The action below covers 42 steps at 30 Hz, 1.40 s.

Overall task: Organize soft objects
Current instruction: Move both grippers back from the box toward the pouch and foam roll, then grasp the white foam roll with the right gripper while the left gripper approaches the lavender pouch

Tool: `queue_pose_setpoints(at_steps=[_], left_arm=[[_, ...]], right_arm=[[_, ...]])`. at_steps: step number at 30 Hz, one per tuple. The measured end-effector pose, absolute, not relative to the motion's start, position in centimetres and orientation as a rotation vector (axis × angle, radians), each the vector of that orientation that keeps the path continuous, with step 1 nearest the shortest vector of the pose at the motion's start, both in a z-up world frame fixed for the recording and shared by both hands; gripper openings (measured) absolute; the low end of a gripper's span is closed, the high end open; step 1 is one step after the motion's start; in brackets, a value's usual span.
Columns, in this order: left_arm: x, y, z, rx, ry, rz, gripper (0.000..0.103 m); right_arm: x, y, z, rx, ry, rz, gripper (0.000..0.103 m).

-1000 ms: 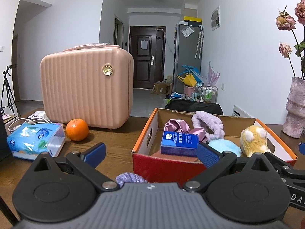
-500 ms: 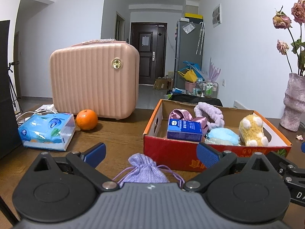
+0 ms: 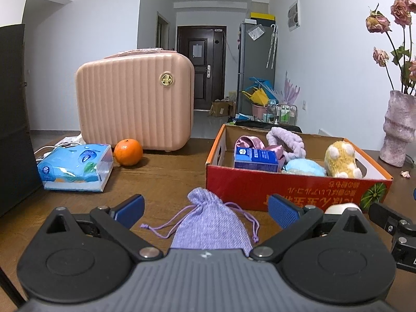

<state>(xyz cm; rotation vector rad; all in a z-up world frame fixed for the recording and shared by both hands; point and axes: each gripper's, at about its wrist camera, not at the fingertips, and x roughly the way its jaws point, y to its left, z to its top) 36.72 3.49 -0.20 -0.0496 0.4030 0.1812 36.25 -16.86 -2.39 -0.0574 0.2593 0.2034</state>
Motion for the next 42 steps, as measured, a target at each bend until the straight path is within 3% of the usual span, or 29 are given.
queue_pose_setpoints(at_steps=[42], left_arm=[[31.3,3.9,-1.3,-0.021,0.475,0.123,0.103]], right_arm=[[31.1,-16.7,-2.9,-0.096,0.309,0.261,0.102]])
